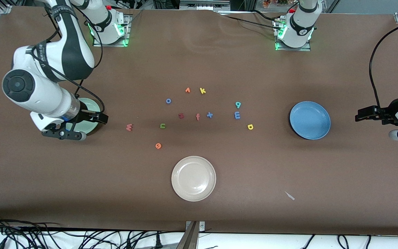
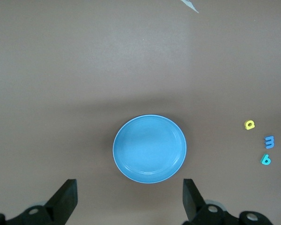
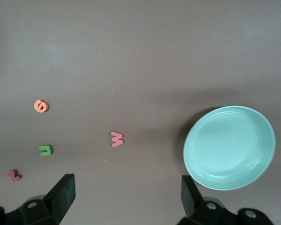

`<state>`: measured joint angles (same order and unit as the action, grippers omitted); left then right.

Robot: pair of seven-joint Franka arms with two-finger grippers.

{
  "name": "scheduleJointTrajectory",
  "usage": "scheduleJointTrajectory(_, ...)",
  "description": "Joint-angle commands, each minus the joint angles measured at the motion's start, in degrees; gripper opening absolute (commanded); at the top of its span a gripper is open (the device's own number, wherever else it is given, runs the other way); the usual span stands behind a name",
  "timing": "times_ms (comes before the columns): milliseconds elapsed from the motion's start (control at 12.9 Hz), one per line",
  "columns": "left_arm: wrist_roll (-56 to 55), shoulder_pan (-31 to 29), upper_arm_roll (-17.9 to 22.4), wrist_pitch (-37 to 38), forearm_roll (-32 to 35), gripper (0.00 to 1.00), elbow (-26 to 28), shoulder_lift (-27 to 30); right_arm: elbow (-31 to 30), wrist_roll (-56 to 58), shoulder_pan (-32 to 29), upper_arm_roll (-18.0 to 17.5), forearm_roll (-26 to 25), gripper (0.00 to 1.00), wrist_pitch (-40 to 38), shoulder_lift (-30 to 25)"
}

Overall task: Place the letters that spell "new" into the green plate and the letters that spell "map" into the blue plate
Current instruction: 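Reach the right gripper to the pink w and grasp it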

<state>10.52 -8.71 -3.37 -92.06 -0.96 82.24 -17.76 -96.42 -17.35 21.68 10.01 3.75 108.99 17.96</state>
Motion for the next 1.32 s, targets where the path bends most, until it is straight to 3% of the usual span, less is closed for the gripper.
scheduleJointTrajectory(0,0.82,0.01,-0.76,-0.04,0.61,0.99,0.81,0.71,-2.45,-1.02,1.7,0.19,1.08,1.0,4.63,0.84)
scheduleJointTrajectory(774,0.64,0.01,-0.85,-0.13,0.61,0.98,1.6,0.62,-5.35,-1.1,3.89,0.1,7.15,1.0,12.99,8.23)
scheduleJointTrajectory(1239,0.64,0.27,-0.85,-0.22,0.61,0.98,1.95,0.62,-15.36,-1.98,5.66,0.1,7.15,1.0,25.82,8.94)
